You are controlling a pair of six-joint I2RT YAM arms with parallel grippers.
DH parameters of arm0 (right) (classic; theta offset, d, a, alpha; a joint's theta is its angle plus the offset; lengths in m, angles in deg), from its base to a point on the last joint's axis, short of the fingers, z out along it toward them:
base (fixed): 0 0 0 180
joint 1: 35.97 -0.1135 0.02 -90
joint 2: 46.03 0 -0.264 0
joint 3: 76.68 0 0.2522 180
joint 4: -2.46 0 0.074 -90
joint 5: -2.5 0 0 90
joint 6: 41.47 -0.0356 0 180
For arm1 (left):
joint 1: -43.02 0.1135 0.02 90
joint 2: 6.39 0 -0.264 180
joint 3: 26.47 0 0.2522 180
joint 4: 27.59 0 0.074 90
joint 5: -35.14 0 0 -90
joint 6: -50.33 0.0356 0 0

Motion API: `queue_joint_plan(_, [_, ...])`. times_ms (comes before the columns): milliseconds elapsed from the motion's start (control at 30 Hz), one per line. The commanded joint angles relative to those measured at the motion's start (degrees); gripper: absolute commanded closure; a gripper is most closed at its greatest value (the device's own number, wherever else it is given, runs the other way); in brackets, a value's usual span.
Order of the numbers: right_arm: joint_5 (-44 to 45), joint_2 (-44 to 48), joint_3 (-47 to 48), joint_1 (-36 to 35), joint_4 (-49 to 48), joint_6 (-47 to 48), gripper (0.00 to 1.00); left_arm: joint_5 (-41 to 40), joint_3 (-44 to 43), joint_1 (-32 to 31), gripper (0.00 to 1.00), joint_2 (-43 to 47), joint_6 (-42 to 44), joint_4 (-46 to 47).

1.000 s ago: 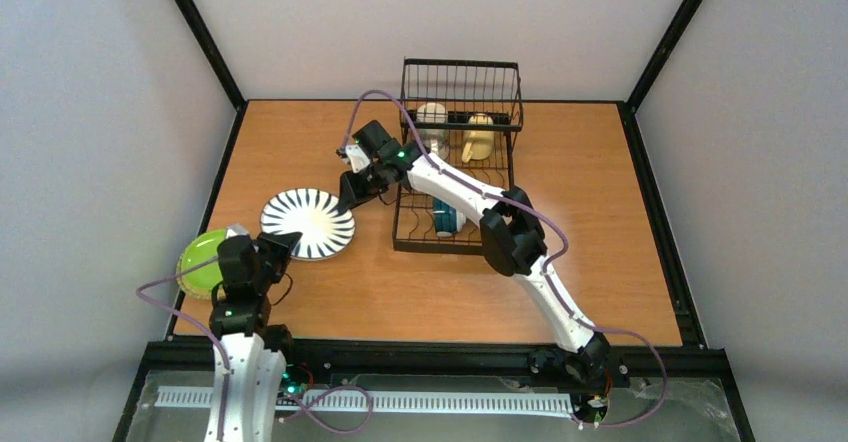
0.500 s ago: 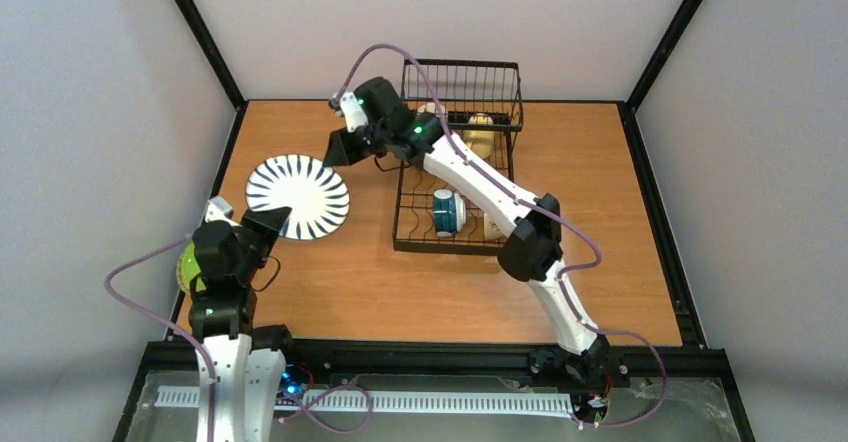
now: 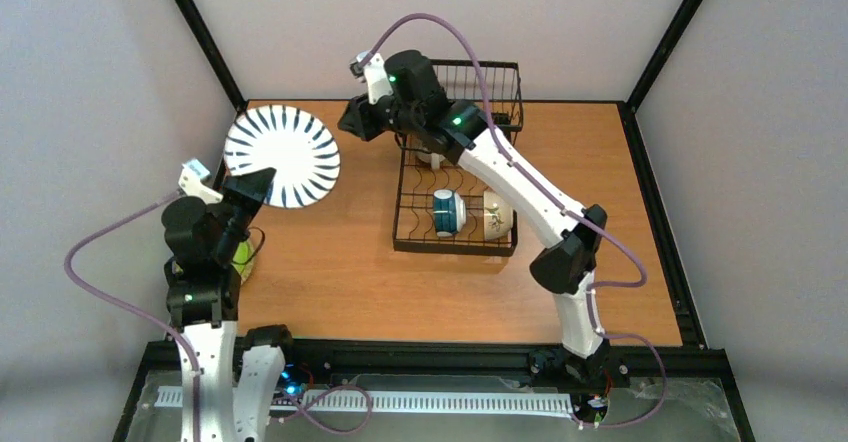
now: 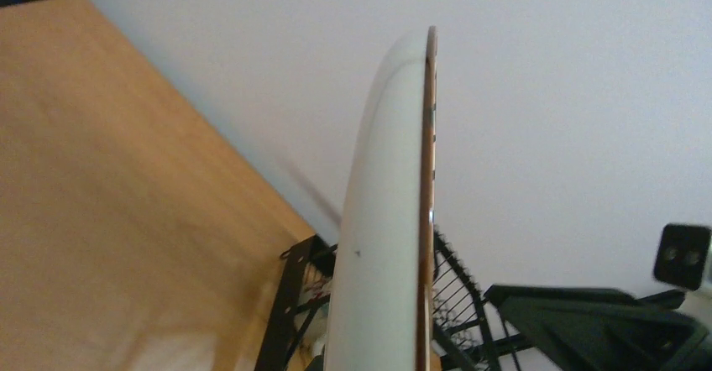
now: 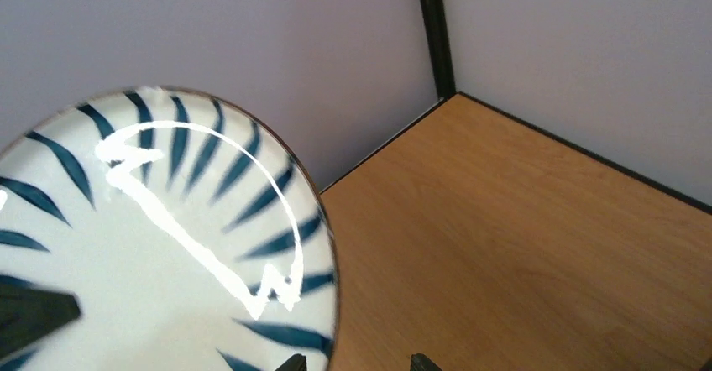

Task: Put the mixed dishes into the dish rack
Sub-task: Pass from the left arm to the right

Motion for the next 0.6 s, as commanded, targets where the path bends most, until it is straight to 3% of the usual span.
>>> queue_joint_plan(0, [2.12, 5.28, -4.77, 2.73, -3.86, 0.02, 0.29, 2.16, -7.99, 0.04, 1.00, -2.78, -0.15, 15.56])
queue_joint_plan(300, [-8.36, 13.84, -14.67, 12.37, -12.13, -4.85, 0.28, 13.99, -16.96, 0.04, 1.00, -14.73, -1.14, 26.21])
queue_joint_plan(567, [-21.57, 15.78, -16.95, 16.29, -17.44, -7.66, 0.18, 29.26, -22.87, 0.04, 1.00, -30.53, -6.76, 37.78])
